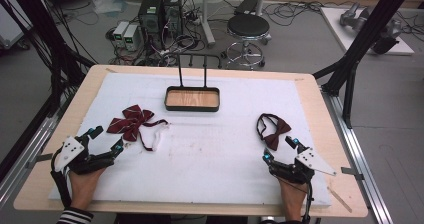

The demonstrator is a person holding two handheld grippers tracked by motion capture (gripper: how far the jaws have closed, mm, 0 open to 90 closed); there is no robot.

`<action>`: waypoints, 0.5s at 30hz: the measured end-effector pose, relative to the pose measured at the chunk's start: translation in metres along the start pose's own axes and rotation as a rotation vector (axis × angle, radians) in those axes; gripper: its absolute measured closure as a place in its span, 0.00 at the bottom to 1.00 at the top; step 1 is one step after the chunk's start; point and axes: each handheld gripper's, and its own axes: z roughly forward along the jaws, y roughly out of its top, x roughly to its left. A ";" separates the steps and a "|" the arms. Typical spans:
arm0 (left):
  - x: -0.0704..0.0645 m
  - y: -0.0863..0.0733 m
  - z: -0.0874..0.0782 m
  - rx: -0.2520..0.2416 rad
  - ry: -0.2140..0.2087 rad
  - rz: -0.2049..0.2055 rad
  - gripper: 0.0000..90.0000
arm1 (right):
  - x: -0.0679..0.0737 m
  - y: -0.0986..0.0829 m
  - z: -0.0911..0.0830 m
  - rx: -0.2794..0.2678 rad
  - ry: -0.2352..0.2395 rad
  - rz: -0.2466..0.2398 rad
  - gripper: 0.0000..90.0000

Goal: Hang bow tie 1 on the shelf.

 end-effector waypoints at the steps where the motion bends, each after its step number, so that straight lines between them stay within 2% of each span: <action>1: 0.000 0.000 0.000 0.001 -0.001 0.001 0.14 | 0.000 0.000 0.000 -0.001 0.000 -0.001 0.12; 15: 0.001 0.000 -0.001 -0.006 -0.004 -0.008 0.14 | -0.001 0.000 0.000 -0.003 0.002 0.013 0.12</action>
